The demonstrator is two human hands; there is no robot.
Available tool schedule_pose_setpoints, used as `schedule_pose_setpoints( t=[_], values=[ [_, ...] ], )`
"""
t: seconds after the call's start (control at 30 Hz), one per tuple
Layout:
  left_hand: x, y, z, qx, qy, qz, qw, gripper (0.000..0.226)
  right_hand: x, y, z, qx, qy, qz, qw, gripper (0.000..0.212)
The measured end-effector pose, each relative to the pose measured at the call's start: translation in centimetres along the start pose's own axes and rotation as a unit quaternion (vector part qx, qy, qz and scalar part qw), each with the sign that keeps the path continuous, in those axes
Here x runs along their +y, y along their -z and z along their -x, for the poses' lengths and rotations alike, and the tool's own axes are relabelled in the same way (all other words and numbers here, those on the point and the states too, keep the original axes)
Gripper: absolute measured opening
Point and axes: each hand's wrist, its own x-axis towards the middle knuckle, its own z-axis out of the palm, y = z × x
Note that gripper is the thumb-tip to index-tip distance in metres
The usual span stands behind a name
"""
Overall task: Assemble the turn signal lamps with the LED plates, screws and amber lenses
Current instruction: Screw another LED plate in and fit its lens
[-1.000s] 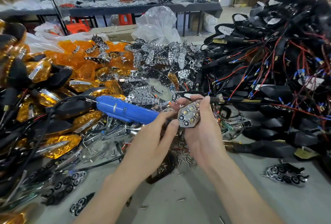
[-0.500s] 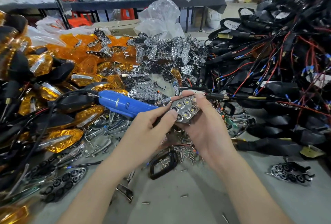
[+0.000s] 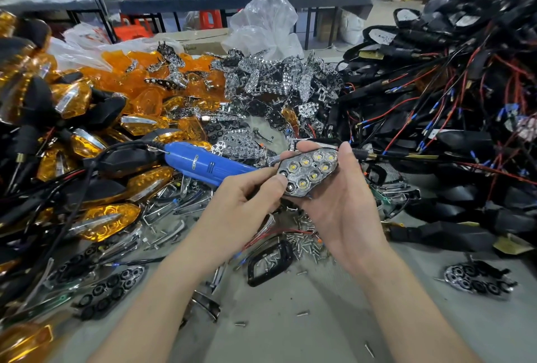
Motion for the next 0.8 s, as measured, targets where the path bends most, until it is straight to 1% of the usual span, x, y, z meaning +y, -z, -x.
schedule_pose_setpoints(
  t=[0.13,0.33,0.6,0.8],
  values=[
    [0.13,-0.02,0.01,-0.001,0.001,-0.001,1.000,0.029,-0.06,-0.01,0.00,0.001,0.001,0.000,1.000,0.052],
    [0.65,-0.29,0.33,0.013,-0.038,-0.048,0.998,0.033,-0.14,-0.17,0.16,-0.002,0.000,-0.015,1.000,0.056],
    [0.36,-0.33,0.24,0.025,-0.040,-0.055,0.997,0.024,-0.26,-0.32,0.11,-0.003,-0.006,-0.016,1.000,0.056],
    [0.46,-0.49,0.33,0.053,-0.066,-0.100,0.991,0.027,-0.39,-0.48,0.17,0.008,-0.016,-0.013,1.000,0.055]
  ],
)
